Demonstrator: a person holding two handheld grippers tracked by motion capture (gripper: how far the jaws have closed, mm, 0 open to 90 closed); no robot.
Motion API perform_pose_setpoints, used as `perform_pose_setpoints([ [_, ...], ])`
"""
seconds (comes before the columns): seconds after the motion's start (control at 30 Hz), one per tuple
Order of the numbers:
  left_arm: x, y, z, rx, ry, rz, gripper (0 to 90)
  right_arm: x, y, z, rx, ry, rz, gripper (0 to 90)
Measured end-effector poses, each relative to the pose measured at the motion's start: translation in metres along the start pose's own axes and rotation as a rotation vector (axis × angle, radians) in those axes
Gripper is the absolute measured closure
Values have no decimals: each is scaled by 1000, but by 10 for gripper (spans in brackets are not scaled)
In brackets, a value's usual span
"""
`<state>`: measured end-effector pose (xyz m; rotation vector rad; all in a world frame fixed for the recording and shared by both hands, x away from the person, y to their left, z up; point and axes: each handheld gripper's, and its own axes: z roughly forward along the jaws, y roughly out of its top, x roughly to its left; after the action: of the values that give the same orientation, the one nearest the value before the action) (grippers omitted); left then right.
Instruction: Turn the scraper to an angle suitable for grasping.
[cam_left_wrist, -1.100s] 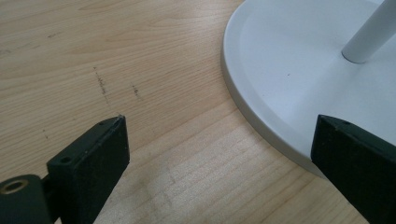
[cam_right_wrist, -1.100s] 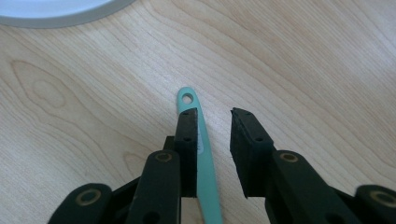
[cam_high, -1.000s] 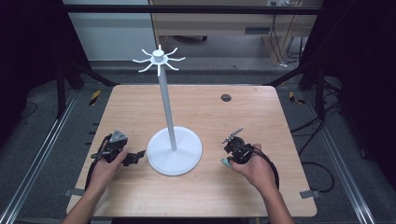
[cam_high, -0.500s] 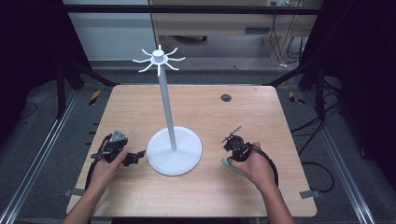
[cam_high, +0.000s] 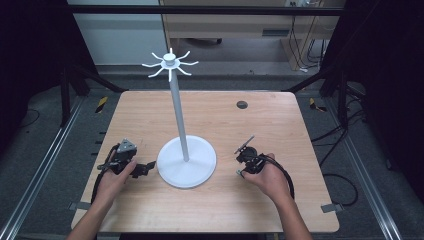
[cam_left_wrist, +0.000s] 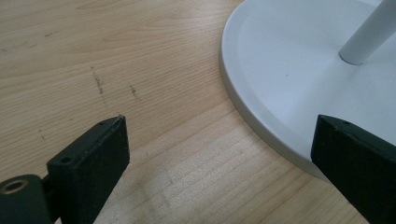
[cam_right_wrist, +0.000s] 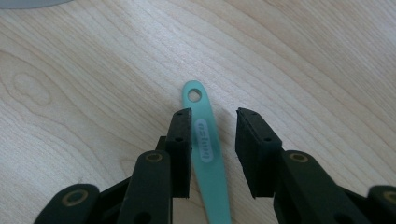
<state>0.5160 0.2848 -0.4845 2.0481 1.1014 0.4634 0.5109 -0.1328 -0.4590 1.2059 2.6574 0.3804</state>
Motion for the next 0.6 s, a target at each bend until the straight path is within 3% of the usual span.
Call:
perform_pose_setpoints([
  [0.33, 0, 0, 0, 3, -4, 1, 41, 0, 4, 5, 41, 12, -1, 679],
  [0.37, 0, 0, 0, 3, -4, 1, 41, -1, 4, 6, 42, 10, -24, 682],
  [0.6, -1, 0, 0, 3, -2, 4, 40, -1, 6, 10, 58, 26, -37, 705],
])
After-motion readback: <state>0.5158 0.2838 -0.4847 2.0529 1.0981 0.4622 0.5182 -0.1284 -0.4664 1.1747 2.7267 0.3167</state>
